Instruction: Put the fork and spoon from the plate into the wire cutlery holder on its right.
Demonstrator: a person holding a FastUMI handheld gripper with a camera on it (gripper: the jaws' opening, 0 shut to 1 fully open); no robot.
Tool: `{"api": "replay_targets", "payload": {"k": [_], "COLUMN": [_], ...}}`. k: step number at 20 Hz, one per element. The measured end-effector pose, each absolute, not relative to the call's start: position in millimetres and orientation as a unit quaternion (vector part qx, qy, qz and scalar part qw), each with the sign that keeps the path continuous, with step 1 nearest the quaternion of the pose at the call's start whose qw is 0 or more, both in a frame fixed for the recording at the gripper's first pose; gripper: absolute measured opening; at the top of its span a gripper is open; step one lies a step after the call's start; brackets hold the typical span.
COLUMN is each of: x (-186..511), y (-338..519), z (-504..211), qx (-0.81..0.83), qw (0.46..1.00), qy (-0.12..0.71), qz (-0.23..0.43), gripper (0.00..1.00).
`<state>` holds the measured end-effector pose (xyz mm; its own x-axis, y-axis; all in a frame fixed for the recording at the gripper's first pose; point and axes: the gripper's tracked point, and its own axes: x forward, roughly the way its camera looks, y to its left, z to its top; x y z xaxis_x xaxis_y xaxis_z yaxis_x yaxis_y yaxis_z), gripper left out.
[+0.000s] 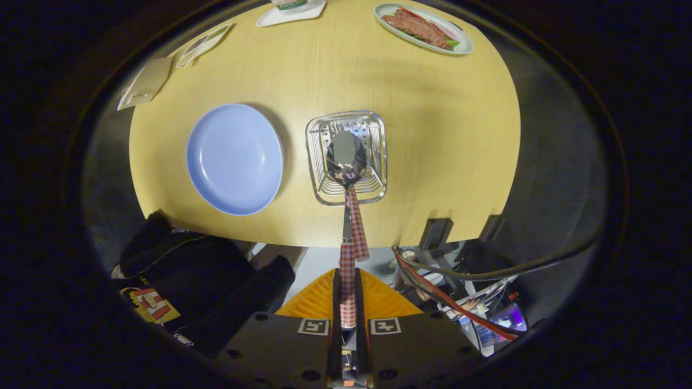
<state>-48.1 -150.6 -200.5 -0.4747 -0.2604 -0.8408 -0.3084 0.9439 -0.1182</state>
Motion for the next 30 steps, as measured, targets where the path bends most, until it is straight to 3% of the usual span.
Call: {"api": "replay_targets", "payload": {"k": [6,11,12,24,30], "x": [-42.6,-39.0,-37.7,-29.4,-28.9], "y": [-149.4,-155.1,-156.9,-147.1,-129.2], "z": [-197.0,-196.9,-197.5,-181.8,-161.2], "qx": [-0.199,-0.213,-0.212,-0.145,-0.102], "qw": [0.402,0.386,0.392,0.528,0.661], "qy": [0.894,0.897,0.895,0.836,0.742], "qz": [0.029,0.021,0.020,0.036,0.045], "gripper": [0.20,0.22,0.23,0.96,0.95]}}
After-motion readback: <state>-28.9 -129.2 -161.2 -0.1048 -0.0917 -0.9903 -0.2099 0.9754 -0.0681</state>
